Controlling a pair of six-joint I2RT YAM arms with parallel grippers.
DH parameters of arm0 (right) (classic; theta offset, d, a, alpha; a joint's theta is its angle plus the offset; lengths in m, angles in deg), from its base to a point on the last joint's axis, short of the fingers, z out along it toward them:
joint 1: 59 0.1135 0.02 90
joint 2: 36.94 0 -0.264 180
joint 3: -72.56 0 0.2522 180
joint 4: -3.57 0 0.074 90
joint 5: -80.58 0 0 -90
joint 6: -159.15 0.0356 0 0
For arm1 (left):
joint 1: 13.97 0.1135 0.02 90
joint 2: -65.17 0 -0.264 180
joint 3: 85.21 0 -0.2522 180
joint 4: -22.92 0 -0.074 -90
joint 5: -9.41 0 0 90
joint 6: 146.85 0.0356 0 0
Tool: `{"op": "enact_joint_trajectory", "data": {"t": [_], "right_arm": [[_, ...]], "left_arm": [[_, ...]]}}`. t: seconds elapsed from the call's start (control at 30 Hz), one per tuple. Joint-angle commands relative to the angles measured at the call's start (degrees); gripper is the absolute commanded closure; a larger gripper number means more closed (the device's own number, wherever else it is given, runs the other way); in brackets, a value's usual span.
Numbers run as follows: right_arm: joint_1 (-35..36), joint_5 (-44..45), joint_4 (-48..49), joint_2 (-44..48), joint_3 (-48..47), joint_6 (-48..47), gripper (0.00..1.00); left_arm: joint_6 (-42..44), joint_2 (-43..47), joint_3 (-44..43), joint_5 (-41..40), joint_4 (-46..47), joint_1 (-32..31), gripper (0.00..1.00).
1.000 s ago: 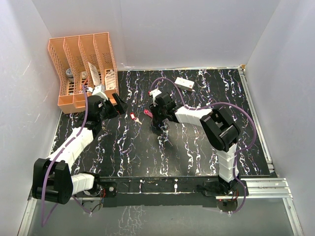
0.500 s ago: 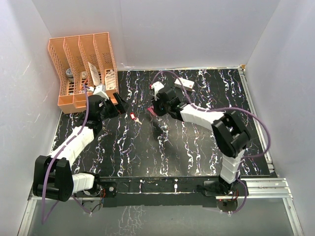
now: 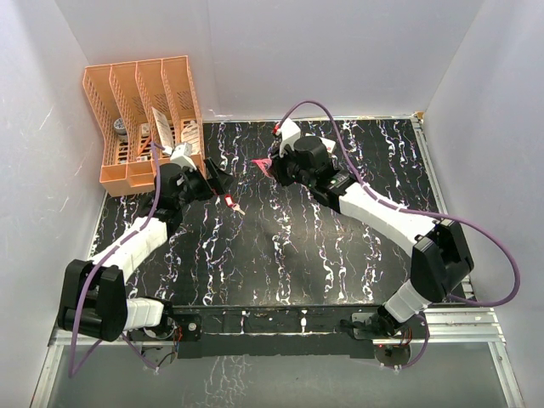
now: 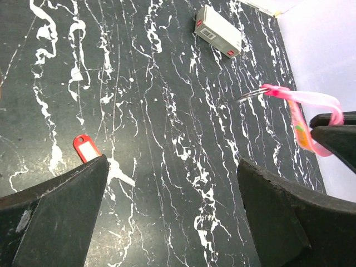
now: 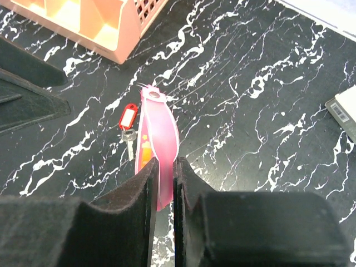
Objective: Put the keys on the keyring
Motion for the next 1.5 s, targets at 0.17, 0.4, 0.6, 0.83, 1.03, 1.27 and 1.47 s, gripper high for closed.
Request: {"op": "enact_joint_trajectory", "data": {"t": [0.17,0.4,0.6,0.83,1.03,1.27,1.47], "right_arm": [[-0.1,0.5,0.3,4.9,1.7,-0.4,0.87],[-0.2,0.7,0.0,6.6,2.6,-0.4,0.87],[-0.1,0.7,-0.3,7.7,3.2,-0.5,0.87],[-0.1,0.6,-0.5,8.7,3.6,-0.3,0.87],[-0.1,-0.4,-0.7,9.3,3.7,-0.2,0.87],[-0.1,-1.1,-0.7,10.4,4.2,-0.1,0.87],[-0.1,-2.3,-0.8,11.3,4.5,-0.2,0.87]], "left_arm": [[1.0,1.9,1.8,3.4,7.5,-2.5,0.01],[1.5,1.8,2.4,3.2,9.1,-3.5,0.01],[1.9,1.5,2.9,3.3,10.2,-4.1,0.01],[3.5,1.4,3.9,4.6,13.0,-5.1,0.02],[4.3,0.6,4.3,4.9,15.5,-6.2,0.05],[4.8,-0.5,4.3,4.9,17.6,-7.1,0.09],[5.6,-1.8,4.5,4.7,20.6,-8.0,0.15]]}}
